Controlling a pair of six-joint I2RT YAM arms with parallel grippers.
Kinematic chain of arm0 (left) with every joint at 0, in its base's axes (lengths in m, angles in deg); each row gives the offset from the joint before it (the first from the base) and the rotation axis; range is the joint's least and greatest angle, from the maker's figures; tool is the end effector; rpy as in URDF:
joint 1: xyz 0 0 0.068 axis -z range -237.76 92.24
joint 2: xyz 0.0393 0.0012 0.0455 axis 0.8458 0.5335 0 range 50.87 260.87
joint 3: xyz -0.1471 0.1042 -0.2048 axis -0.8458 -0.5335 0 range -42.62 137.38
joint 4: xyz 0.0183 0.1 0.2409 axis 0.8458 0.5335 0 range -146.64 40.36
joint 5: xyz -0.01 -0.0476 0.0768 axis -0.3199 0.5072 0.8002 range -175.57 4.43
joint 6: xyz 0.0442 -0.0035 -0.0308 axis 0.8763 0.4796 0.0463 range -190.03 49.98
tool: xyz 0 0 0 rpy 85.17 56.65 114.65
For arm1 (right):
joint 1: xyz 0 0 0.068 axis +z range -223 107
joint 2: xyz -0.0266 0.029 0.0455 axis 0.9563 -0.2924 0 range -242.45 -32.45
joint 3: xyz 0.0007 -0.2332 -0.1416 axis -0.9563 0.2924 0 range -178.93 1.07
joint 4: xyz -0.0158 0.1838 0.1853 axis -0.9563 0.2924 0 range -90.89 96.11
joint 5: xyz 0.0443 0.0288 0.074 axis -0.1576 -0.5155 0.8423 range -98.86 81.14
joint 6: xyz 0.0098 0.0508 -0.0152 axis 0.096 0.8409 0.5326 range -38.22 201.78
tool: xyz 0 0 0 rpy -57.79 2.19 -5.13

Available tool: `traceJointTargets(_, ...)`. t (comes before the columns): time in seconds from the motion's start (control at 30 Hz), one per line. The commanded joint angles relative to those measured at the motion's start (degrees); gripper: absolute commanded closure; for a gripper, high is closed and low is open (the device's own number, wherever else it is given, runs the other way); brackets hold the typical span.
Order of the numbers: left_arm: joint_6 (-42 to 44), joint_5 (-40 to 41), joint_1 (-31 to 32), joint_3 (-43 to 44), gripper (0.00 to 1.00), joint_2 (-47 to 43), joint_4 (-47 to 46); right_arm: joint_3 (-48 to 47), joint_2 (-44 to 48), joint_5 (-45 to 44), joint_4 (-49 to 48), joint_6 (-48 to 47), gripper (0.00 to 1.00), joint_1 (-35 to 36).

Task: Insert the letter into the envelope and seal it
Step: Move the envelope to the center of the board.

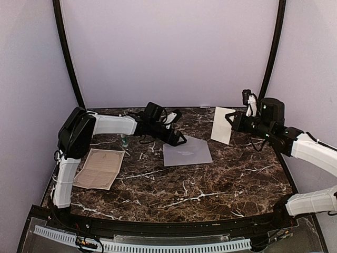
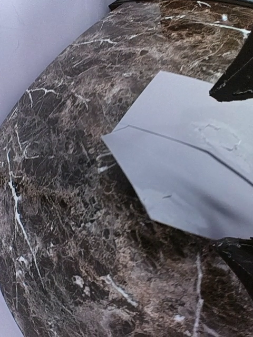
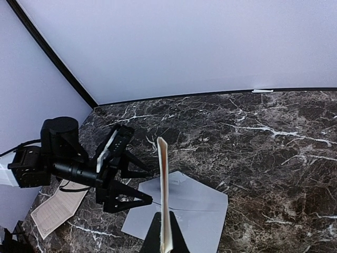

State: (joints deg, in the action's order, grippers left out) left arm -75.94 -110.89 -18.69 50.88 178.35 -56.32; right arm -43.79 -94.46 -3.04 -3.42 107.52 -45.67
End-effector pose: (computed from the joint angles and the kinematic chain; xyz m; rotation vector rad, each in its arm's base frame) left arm 0.3825 -0.3301 0.1760 0.8929 2.0691 -0.9169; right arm 0.2238 0.1197 0.3040 -0.1003 1.8870 0.7375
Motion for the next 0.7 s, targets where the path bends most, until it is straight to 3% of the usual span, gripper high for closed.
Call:
traceJointTargets(0.0, 3.8, 4.2, -1.0, 9.3, 0.12, 4.7, 7.7, 1.9, 1.0, 3.0, -3.2, 1.1, 1.0, -0.6)
traceJointTargets(0.2, 4.8, 3.0, -1.5, 19.6, 0.11, 12.2, 10.7, 3.0, -0.5, 5.9, -6.4, 2.5, 1.0, -0.7)
traceJointTargets(0.37, 5.1, -3.4, -1.8, 25.1, 0.1, 16.5, 14.4, 3.7, -1.6, 8.2, -8.5, 3.2, 1.0, -0.7)
traceJointTargets(0.57, 4.5, -6.5, -2.0, 30.5, 0.17, 20.8, 17.6, 3.8, -1.7, 9.7, -8.7, 3.2, 1.0, -0.8)
traceJointTargets(0.67, 3.4, -7.9, -2.4, 30.4, 0.27, 20.9, 16.7, 3.3, -1.6, 10.1, -7.8, 3.2, 1.0, -0.8)
